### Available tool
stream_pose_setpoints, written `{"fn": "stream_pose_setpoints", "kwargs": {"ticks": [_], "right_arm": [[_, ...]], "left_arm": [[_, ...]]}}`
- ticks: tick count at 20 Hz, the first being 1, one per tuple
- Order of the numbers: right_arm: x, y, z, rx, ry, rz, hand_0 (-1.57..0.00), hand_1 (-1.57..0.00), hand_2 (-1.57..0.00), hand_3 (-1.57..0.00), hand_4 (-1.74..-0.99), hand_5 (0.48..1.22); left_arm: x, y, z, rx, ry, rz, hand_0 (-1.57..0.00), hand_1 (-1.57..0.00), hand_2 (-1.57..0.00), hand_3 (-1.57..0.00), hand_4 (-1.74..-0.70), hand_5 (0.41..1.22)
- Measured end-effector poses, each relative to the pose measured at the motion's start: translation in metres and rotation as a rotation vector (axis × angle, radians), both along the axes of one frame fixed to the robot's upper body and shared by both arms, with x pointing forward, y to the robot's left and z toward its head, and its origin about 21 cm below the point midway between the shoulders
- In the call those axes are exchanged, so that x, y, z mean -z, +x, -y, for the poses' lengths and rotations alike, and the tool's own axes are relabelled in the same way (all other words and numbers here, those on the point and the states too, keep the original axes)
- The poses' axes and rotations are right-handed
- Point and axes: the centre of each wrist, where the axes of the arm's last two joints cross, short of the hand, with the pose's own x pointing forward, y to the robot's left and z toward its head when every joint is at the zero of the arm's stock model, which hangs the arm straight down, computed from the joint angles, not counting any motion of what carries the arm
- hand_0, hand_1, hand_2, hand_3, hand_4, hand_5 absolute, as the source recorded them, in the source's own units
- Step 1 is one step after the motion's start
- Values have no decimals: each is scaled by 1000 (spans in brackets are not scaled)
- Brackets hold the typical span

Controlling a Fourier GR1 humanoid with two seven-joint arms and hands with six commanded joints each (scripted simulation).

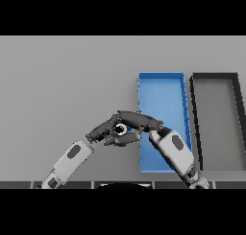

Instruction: Pick up the blue pipe and place it into the blue bin.

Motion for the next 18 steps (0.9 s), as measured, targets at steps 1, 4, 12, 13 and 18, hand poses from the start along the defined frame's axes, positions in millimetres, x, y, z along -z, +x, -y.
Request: {"fn": "stream_pose_setpoints", "kwargs": {"ticks": [1, 4, 12, 13, 18], "right_arm": [[-1, 1, 1, 7, -3, -11, -1571, -1571, -1571, -1571, -1492, 1220], [-6, 1, 1, -43, 92, -148, -1571, -1571, -1571, -1571, -1492, 1221], [-81, 13, 7, -54, 190, -223, -1571, -1571, -1571, -1571, -1494, 1221], [-95, 16, 10, -54, 196, -186, -1571, -1571, -1571, -1571, -1494, 1221], [-141, 41, 22, 69, 283, -70, -1571, -1571, -1571, -1571, -1497, 1221]], "left_arm": [[1, -2, -2, -7, 6, -5, -17, -13, -14, -5, -880, 605], [1, -3, -5, -8, 32, -14, -8, -6, -7, -2, -876, 555], [4, -5, -3, -1, 56, -27, -1, 0, 0, 0, -863, 498], [2, -3, -3, -1, 54, -19, 0, 0, 0, 1, -863, 493], [0, -4, -8, 3, 44, -12, 1, 1, 1, 1, -860, 484]]}}
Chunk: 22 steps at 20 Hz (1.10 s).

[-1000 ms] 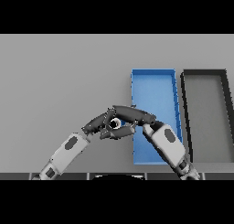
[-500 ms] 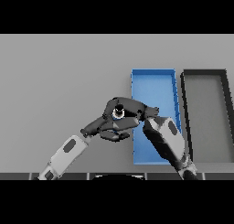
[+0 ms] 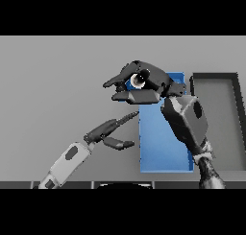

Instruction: Pick up the blue pipe and place it into the blue bin.

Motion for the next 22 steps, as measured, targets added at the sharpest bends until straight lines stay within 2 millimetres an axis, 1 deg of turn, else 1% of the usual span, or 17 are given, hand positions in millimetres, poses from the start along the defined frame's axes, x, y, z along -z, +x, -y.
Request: {"fn": "stream_pose_setpoints", "kwargs": {"ticks": [3, 4, 6, 7, 8, 10, 12, 13, 14, 15, 16, 17, 18, 19, 20, 21, 22], "right_arm": [[-11, 28, 21, 180, -10, 9, -1571, -1571, -1571, -1571, -1498, 1221], [-9, 35, 27, 239, -37, -9, -1571, -1571, -1571, -1571, -1498, 1221], [5, 54, 46, 341, -53, -80, -1571, -1571, -1571, -1571, -1499, 1221], [12, 63, 60, 394, -75, -109, -1571, -1571, -1571, -1571, -1499, 1221], [19, 71, 77, 441, -83, -160, -1571, -1571, -1571, -1571, -1499, 1221], [44, 79, 93, 519, -99, -241, -1571, -1571, -1571, -1571, -1499, 1221], [66, 79, 111, 571, -116, -310, -1571, -1571, -1571, -1571, -1499, 1221], [77, 82, 114, 595, -138, -344, -1571, -1571, -1571, -1571, -1499, 1221], [91, 79, 125, 626, -155, -385, -1571, -1571, -1571, -1571, -1499, 1221], [101, 78, 130, 661, -173, -427, -1571, -1571, -1571, -1571, -1499, 1221], [115, 75, 130, 682, -198, -473, -1571, -1571, -1571, -1571, -1499, 1221], [124, 72, 135, 713, -221, -515, -1571, -1571, -1571, -1571, -1499, 1221], [136, 67, 136, 739, -240, -570, -1571, -1571, -1571, -1571, -1499, 1221], [146, 65, 140, 774, -255, -606, -1571, -1571, -1571, -1571, -1499, 1221], [156, 62, 146, 815, -285, -634, -1571, -1571, -1571, -1351, -1548, 1221], [161, 61, 150, 830, -313, -650, -1571, -1571, -1571, -1080, -1586, 1221], [172, 57, 147, 819, -339, -668, -1571, -1571, -1571, -1178, -1569, 1221]], "left_arm": [[-1, -4, 1, -11, 15, -11, 1, 1, 1, 1, -844, 481], [-1, -2, -2, -18, 20, -3, 1, 1, 1, 1, -841, 477], [-2, -2, -3, -18, 26, 7, 1, 1, 1, 1, -831, 470], [-2, -3, -1, -18, 27, 11, 1, 1, 1, 1, -827, 467], [-2, -2, -6, -33, 34, 11, 1, 1, 1, 1, -829, 465], [-1, -5, -6, -31, 32, 11, 1, 1, 1, 1, -825, 461], [0, -6, -9, -38, 34, 11, 1, 1, 1, 1, -828, 462], [-2, -7, -10, -27, 23, 13, 1, 1, 1, 1, -828, 463], [-2, -7, -12, -36, 27, 15, 1, 1, 1, 1, -827, 464], [0, -7, -9, -37, 41, 13, 1, 1, 1, 1, -826, 466], [-1, -7, -11, -36, 32, 18, 1, 1, 1, 1, -825, 468], [-1, -7, -6, -39, 47, 7, 1, 1, 1, 1, -828, 469], [0, -7, -9, -41, 44, 6, 1, 1, 1, 1, -827, 470], [1, -8, -8, -34, 37, 11, 1, 1, 1, 1, -829, 470], [-2, -7, -10, -31, 28, 22, 1, 1, 1, 1, -828, 470], [0, -8, -10, -36, 38, 14, 1, 1, 1, 1, -826, 470], [-2, -5, -7, -41, 51, 10, 1, 1, 1, 1, -827, 471]]}}
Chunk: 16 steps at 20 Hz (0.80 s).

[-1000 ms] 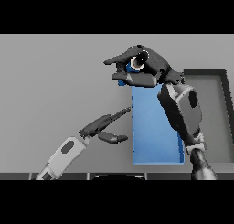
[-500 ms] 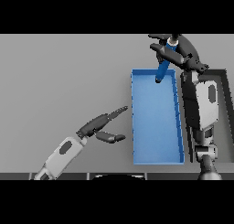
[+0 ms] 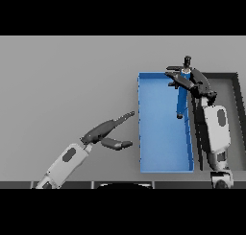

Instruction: Pick up the blue pipe and place it into the blue bin.

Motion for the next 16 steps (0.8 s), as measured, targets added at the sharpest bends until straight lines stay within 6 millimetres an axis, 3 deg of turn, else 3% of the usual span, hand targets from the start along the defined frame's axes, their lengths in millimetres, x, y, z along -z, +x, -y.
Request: {"fn": "stream_pose_setpoints", "kwargs": {"ticks": [3, 5, 6, 8, 10, 13, 16], "right_arm": [[25, -9, 3, 12, -71, -91, -1571, -1571, -1571, -693, -1653, 1205], [40, -12, 1, 30, -120, -161, -1571, -1571, -1571, -1009, -1583, 1199], [49, -15, 3, 38, -132, -210, -1465, -1382, -1333, -807, -1534, 1190], [61, -13, -1, 53, -110, -315, -937, -884, -853, -516, -1404, 1159], [65, -14, -2, 59, -104, -389, -599, -566, -545, -330, -1302, 1182], [51, -15, -9, -44, -180, -368, -306, -289, -279, -169, -1215, 1044], [46, -21, -12, -116, -308, -332, -157, -148, -142, -86, -1196, 933]], "left_arm": [[2, -2, 5, 6, -13, -1, 1, 1, 1, 1, -826, 475], [2, -1, 6, 3, 2, -7, 1, 1, 1, 1, -827, 474], [4, -2, 4, 3, 0, -5, 1, 1, 1, 1, -829, 474], [-1, -2, 5, 4, -5, -3, 1, 1, 1, 1, -829, 476], [-5, -1, 7, 9, -6, -2, 1, 1, 1, 1, -828, 476], [1, -2, 2, 11, -12, -1, 1, 1, 1, 1, -829, 477], [-1, -7, 3, 17, -18, -3, 1, 1, 1, 1, -831, 473]]}}
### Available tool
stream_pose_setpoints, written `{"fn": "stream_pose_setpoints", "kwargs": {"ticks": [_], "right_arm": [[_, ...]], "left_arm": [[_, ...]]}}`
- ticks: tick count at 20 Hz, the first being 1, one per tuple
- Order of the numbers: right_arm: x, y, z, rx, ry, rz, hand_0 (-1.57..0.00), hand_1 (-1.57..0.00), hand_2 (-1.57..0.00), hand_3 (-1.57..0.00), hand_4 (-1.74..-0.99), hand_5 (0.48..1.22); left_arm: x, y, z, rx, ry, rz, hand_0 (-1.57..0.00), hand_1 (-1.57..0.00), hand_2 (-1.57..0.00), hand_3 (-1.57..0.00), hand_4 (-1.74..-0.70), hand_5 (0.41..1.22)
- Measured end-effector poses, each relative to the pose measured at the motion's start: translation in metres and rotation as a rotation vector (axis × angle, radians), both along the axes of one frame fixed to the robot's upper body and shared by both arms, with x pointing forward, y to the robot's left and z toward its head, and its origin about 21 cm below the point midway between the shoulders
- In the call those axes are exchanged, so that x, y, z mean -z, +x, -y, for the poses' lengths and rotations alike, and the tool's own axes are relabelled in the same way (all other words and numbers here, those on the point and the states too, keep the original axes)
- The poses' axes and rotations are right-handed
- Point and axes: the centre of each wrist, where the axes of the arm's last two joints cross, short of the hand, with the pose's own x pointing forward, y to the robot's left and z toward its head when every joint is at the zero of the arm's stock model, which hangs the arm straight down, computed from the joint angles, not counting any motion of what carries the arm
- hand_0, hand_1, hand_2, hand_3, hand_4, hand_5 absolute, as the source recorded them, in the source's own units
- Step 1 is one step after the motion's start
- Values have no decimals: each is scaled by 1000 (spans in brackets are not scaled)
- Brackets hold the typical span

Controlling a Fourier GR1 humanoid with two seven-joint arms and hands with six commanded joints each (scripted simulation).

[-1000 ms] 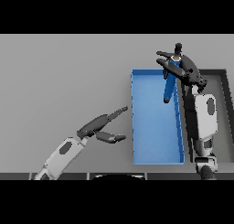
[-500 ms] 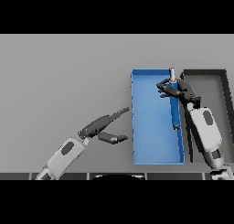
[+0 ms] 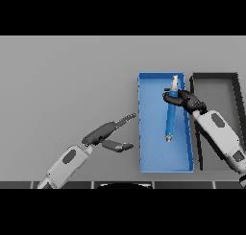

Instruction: Pick up the blue pipe and place it into the blue bin.

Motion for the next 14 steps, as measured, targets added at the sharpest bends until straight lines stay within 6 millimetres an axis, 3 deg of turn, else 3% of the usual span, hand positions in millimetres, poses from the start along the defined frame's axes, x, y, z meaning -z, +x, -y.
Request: {"fn": "stream_pose_setpoints", "kwargs": {"ticks": [7, 14], "right_arm": [[0, -4, -2, -15, -57, 4, -40, -30, -29, -17, -1182, 795], [-1, -4, -3, -23, -50, 23, -20, -15, -14, -8, -1186, 769]], "left_arm": [[0, 0, -5, -18, 0, 6, 1, 1, 1, 1, -828, 472], [-3, -1, 0, -11, 13, 16, 1, 1, 1, 1, -826, 474]]}}
